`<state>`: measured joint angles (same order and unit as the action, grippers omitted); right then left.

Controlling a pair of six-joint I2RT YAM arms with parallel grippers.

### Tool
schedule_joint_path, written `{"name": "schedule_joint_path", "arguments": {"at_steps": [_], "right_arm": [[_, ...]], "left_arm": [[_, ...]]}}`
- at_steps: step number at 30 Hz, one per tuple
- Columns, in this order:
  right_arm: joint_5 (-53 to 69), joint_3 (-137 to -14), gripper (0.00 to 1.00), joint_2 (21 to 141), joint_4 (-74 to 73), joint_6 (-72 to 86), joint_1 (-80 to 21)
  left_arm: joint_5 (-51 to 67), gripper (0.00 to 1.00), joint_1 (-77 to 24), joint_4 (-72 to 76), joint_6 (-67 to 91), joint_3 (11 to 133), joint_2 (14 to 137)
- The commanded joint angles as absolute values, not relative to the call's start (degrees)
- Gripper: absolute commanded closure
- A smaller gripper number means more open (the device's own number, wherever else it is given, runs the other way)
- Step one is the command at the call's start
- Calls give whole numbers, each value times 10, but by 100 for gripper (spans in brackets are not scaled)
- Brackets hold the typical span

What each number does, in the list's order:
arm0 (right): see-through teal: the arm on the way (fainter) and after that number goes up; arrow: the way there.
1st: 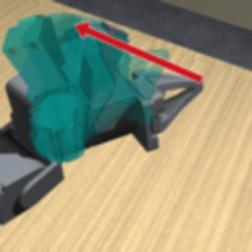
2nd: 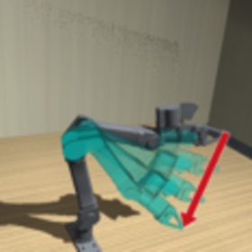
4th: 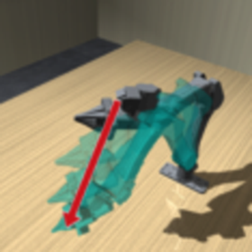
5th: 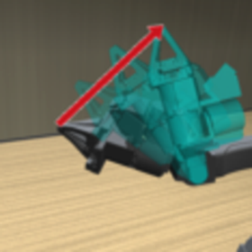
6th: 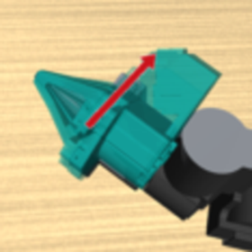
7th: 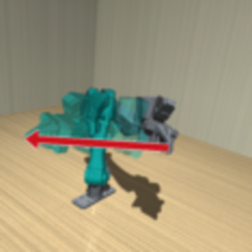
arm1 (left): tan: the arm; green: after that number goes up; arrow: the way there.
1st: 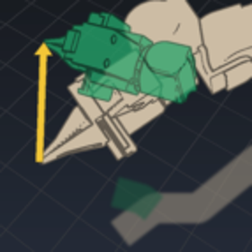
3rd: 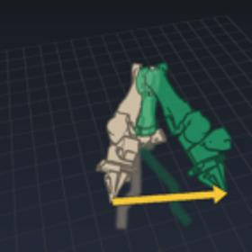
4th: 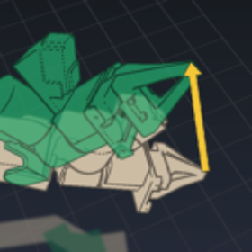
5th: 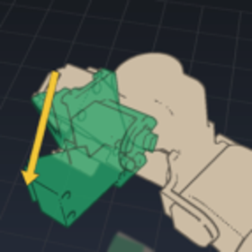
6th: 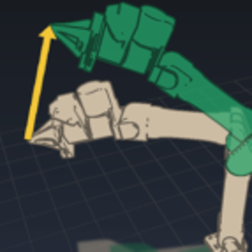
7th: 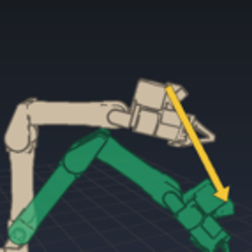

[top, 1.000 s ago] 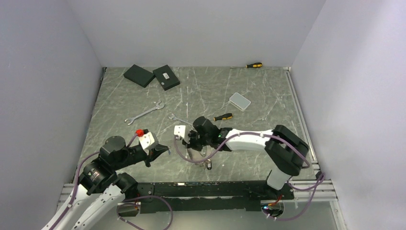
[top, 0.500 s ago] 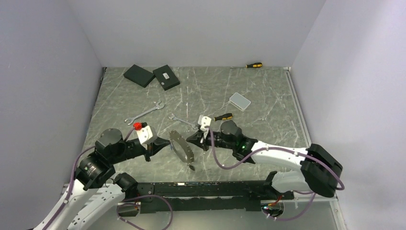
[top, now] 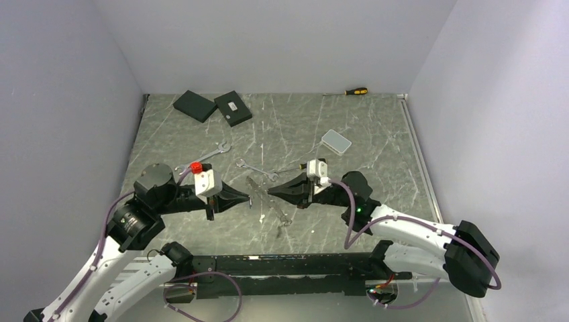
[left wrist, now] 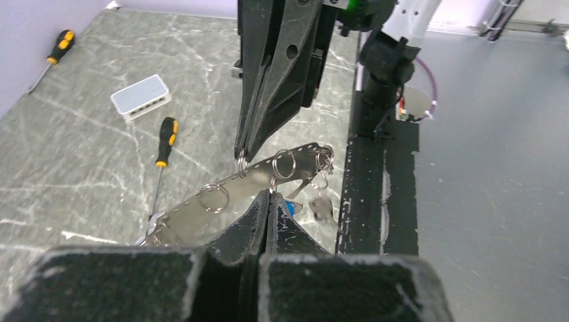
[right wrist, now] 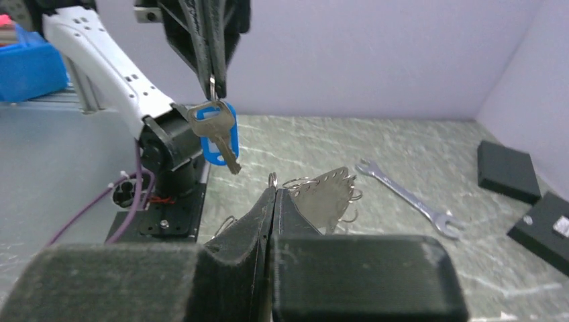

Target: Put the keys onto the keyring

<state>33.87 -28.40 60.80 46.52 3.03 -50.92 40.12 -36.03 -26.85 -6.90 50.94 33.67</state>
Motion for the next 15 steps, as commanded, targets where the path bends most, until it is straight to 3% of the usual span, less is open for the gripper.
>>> {"name": "schedule_joint_path", "arguments": {"at_steps": [1, 15], "right_arm": [[436, -271, 100, 601, 617, 78, -484], [529, -300, 100, 709, 953, 357, -429]], "left_arm": [[482, 100, -358, -231, -71, 532, 357], [524, 100, -358, -146, 16, 505, 338]]}}
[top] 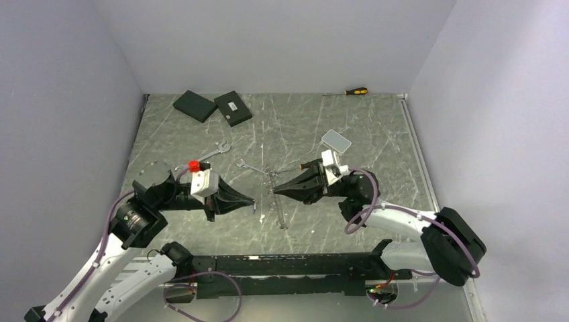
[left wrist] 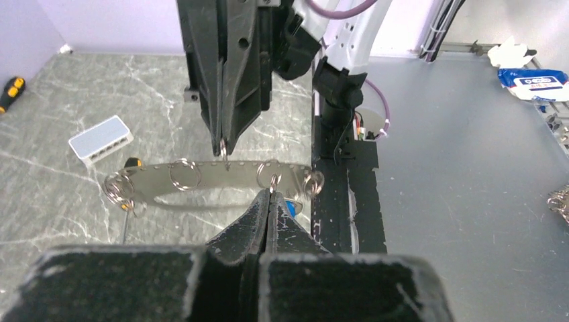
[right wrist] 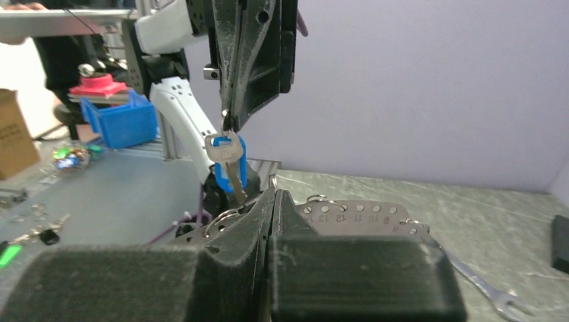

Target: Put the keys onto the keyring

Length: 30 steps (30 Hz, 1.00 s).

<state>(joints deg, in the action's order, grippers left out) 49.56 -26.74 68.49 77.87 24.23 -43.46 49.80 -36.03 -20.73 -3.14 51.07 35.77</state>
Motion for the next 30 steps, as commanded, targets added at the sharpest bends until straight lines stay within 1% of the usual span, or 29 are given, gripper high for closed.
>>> {"name": "schedule_joint_path", "arguments": {"at_steps": [1, 5, 11, 14, 23, 30], "right_arm": [[528, -306, 100, 715, 958, 367, -429], [512, -332, 100, 736, 979, 415, -427], [454, -377, 100, 746, 981, 507, -432], [418, -384, 100, 740, 981, 528, -441], [396, -420, 100, 758, 981, 562, -494], [386, -441, 100, 773, 982, 593, -501]], "left_arm": [[522, 100, -359, -144, 20, 502, 333], [512, 100, -358, -159, -9, 498, 321], [500, 100, -358, -192, -75, 511, 324], [494, 100, -359, -188, -87, 514, 326], [478, 100, -359, -135, -88, 514, 322], [453, 100, -359, -183, -116, 547, 302]]}}
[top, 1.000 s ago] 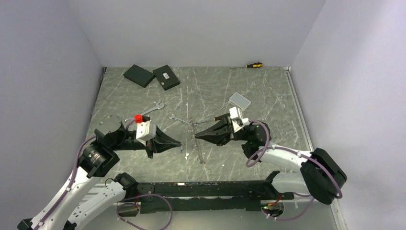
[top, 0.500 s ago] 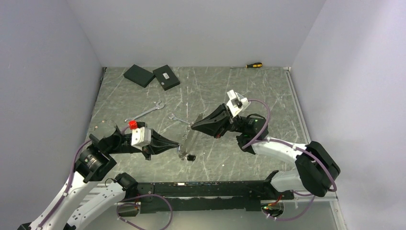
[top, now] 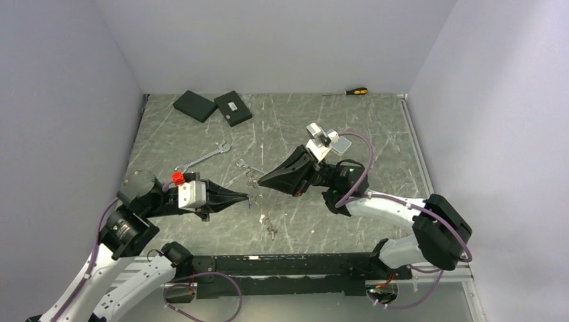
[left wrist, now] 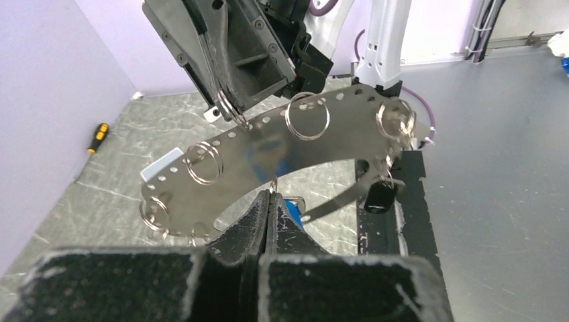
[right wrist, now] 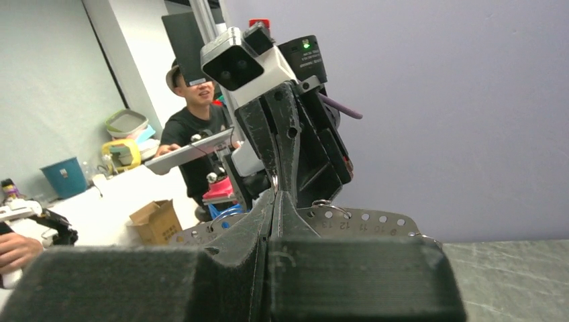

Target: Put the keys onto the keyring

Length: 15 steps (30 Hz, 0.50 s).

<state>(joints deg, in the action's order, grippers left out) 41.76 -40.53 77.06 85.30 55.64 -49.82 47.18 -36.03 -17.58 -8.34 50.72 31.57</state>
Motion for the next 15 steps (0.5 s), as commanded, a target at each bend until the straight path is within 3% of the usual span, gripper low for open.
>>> {"name": "schedule_joint_path", "arguments": {"at_steps": [1, 15], "right_arm": [[379, -444, 100, 777, 982, 603, -501], [329, -481, 100, 835, 982, 656, -543]], "left_arm": [[452, 100, -359, -186, -116, 552, 301], [438, 100, -358, -166, -116, 546, 303]]}}
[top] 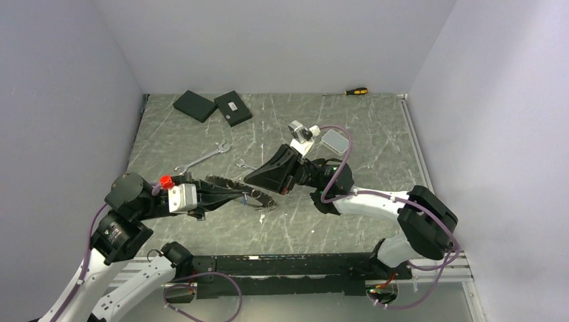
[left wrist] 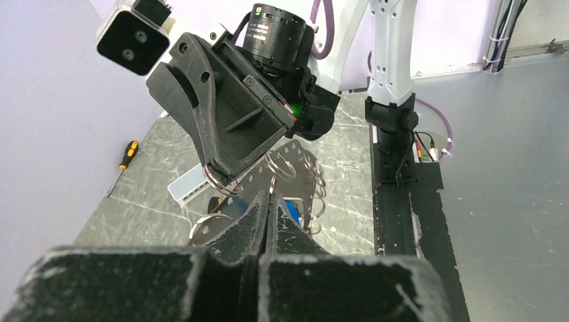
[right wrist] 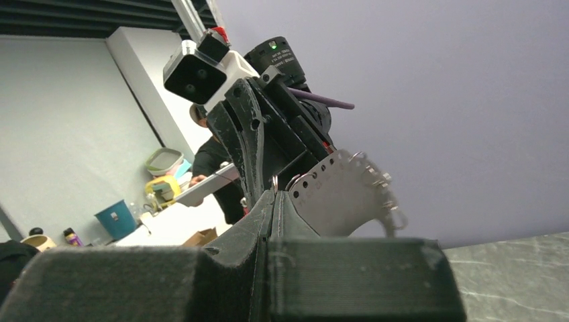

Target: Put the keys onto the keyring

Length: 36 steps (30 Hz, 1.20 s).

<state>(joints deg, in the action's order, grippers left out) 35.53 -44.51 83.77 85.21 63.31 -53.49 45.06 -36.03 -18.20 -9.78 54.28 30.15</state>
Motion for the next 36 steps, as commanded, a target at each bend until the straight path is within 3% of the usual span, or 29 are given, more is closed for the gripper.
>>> {"name": "schedule_joint_path", "arguments": {"at_steps": [1, 29, 36], "right_arm": [[330, -483, 100, 836, 982, 657, -545], [350, -492, 100, 840, 981, 661, -550], [328, -466, 100, 793, 893, 564, -557]], "left_arm": [[435, 100, -359, -167, -117, 546, 301], [372, 100, -359, -202, -114, 558, 280], [366, 100, -359, -205, -93, 567, 287]]}}
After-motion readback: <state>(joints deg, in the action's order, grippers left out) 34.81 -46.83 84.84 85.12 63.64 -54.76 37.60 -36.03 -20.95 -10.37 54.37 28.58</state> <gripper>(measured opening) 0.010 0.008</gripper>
